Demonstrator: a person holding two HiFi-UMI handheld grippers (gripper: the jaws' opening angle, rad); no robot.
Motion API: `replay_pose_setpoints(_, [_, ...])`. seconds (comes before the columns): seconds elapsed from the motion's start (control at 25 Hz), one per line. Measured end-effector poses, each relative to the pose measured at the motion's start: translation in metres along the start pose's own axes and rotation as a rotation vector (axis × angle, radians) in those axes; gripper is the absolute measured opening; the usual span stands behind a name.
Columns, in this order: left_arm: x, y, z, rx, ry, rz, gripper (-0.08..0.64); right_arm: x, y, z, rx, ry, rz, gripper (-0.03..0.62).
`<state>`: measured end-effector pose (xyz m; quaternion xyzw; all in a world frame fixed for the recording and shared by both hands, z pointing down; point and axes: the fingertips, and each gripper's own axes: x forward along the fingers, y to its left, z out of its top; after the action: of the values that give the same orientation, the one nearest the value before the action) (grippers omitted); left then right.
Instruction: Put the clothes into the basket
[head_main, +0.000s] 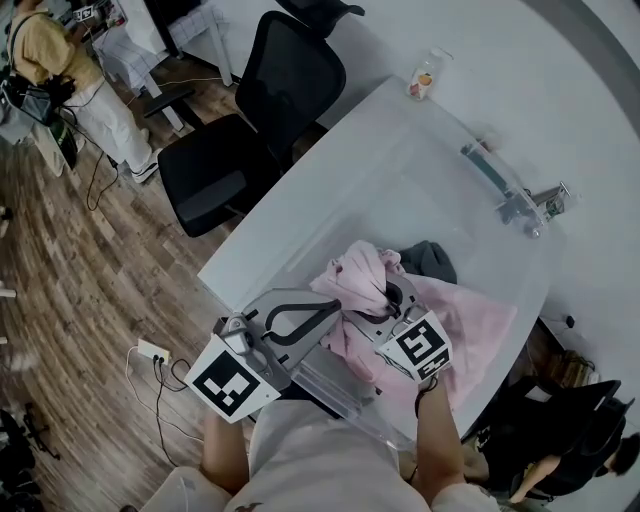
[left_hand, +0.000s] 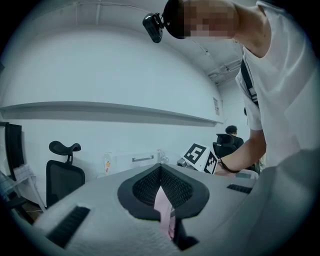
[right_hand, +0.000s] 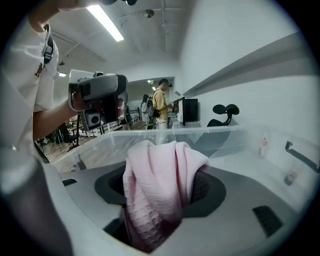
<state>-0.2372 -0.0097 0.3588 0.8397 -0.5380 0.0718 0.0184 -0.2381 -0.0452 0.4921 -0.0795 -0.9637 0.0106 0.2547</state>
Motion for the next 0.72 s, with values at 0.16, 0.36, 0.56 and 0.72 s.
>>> replay_pose_setpoints(0.16, [0.003,-0.003,-0.01,-0.014,0.023,0.004,0.005,0.014,0.002,-0.024,0.006,0.066,0.024,0.249])
replay_pose_setpoints(0.36, [0.004,-0.008,-0.014,-0.028,0.026,0.004,0.005,0.036,0.006,-0.052,-0.012,0.156,0.059,0.249])
replay_pose_setpoints(0.56, [0.002,-0.011,-0.014,-0.028,0.024,0.01,0.005,0.051,0.013,-0.074,-0.038,0.237,0.078,0.271])
replay_pose_setpoints(0.72, [-0.003,-0.015,-0.014,-0.03,0.023,0.023,0.005,0.056,0.017,-0.09,-0.104,0.31,0.081,0.318])
